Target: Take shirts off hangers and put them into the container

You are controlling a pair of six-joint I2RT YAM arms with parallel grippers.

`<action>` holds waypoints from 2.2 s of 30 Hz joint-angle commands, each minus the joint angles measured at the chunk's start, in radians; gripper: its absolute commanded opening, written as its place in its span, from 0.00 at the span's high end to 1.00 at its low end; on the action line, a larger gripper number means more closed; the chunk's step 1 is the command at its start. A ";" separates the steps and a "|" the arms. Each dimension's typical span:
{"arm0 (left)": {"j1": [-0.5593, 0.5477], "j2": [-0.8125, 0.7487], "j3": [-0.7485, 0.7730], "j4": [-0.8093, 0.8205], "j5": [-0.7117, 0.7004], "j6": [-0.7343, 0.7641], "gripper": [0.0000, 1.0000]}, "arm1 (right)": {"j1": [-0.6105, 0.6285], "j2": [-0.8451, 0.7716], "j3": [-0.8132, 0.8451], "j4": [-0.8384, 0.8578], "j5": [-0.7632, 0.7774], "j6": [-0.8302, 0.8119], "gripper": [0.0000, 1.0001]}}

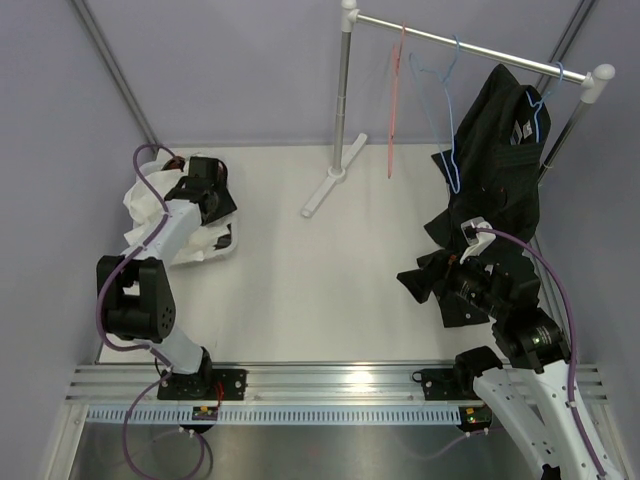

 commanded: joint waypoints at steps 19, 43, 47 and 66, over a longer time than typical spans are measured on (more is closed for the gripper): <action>0.062 -0.168 0.066 -0.015 0.132 0.083 0.30 | -0.002 0.008 0.033 -0.007 0.038 -0.009 0.01; 0.048 -1.200 -0.182 -0.191 -0.037 0.367 0.01 | -0.002 -0.079 0.483 -0.331 0.510 -0.146 0.01; 0.022 -1.297 -0.179 -0.285 -0.091 0.366 0.01 | -0.002 -0.128 0.469 -0.322 0.573 -0.180 0.01; -0.051 -1.449 -0.169 -0.439 -0.128 0.338 0.01 | -0.002 -0.326 0.375 -0.235 0.627 -0.231 0.01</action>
